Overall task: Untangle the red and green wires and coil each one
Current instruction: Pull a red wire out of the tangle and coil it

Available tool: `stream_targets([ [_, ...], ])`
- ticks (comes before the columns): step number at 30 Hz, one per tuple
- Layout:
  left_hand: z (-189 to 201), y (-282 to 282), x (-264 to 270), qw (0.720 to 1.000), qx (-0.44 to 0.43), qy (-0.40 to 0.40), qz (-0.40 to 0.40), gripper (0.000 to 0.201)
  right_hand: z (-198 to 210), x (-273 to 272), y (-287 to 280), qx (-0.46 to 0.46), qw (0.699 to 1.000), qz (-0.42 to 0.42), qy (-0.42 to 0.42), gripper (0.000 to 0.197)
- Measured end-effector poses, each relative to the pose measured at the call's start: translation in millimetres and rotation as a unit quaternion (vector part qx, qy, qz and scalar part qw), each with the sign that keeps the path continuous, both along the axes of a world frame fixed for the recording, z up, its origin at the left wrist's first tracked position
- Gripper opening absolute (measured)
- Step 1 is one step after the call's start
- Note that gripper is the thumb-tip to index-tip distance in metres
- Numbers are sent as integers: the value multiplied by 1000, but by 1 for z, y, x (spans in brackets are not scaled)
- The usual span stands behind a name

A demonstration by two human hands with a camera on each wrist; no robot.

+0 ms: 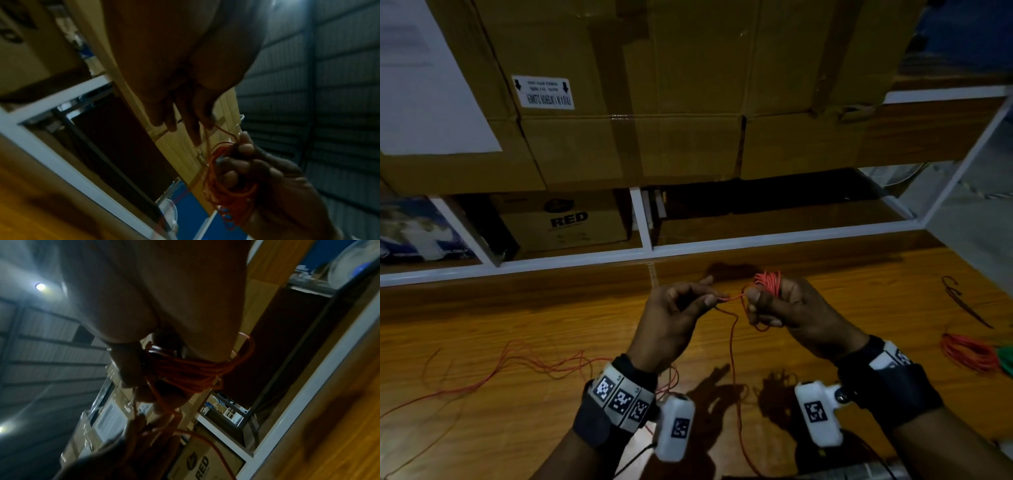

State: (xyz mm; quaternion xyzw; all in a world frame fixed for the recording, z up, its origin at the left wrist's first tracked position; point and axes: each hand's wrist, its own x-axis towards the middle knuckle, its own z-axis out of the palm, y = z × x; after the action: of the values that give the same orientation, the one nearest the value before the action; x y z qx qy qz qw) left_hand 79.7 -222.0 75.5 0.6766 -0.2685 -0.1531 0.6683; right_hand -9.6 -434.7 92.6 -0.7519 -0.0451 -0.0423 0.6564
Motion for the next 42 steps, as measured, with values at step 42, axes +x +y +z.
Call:
stream_targets([
  [42,-49,-11,-7,961,209,-137,-115,25,-29,26,-26,-443,892,-76,57,48],
])
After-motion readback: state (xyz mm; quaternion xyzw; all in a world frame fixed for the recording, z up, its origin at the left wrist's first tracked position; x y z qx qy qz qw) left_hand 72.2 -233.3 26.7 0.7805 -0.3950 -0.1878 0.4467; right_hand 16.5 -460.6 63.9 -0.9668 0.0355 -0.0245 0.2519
